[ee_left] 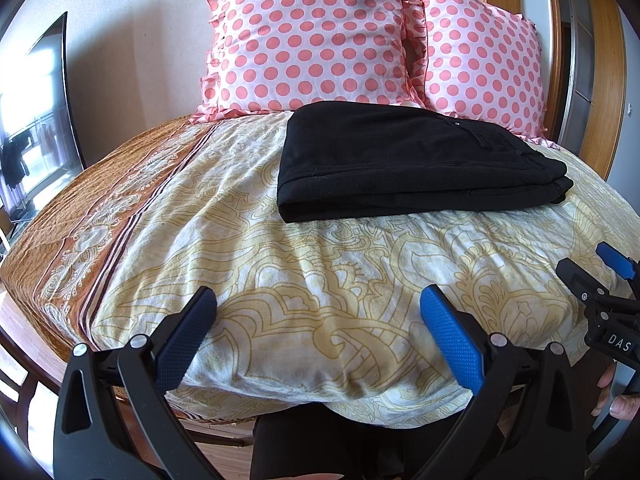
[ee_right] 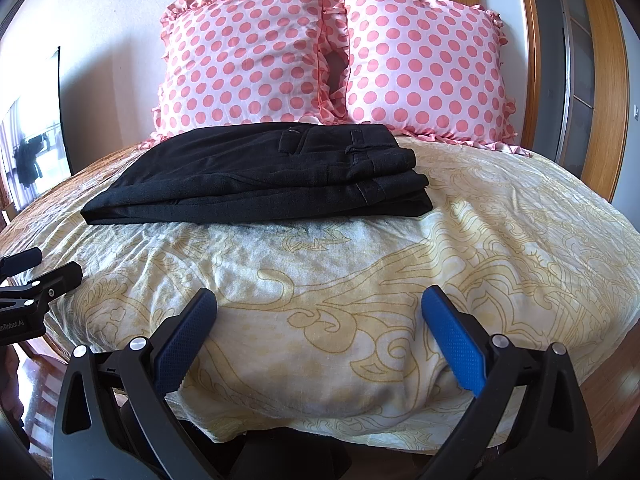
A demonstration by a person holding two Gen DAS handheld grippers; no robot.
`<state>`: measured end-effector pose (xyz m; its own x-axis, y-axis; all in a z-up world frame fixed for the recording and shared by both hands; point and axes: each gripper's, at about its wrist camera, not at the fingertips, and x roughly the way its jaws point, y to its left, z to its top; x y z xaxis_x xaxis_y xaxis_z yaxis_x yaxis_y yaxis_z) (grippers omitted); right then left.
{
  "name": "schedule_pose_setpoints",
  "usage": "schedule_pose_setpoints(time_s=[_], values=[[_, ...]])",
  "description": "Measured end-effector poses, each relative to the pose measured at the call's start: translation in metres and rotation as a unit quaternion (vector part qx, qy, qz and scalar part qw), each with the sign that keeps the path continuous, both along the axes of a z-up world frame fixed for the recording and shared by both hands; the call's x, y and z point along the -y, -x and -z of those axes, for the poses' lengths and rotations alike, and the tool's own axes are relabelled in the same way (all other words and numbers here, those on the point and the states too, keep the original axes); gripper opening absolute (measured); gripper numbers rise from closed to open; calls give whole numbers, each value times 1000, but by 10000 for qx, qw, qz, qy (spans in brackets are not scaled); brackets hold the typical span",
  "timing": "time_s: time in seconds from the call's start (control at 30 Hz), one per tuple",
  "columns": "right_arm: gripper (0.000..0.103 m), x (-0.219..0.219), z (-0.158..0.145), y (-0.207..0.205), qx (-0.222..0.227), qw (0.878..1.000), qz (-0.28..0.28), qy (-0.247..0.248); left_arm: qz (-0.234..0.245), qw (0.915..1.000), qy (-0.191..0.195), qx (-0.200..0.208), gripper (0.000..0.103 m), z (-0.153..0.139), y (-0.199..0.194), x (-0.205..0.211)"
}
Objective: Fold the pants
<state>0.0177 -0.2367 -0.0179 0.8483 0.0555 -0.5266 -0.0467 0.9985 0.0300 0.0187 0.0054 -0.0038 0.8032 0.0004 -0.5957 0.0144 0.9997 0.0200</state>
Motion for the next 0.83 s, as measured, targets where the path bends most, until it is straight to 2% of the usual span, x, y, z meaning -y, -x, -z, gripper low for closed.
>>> schedule_pose_setpoints(time_s=[0.83], values=[[102, -3, 2, 1, 10, 10000, 34, -1, -6, 10000, 10, -37, 101, 2, 1, 0]])
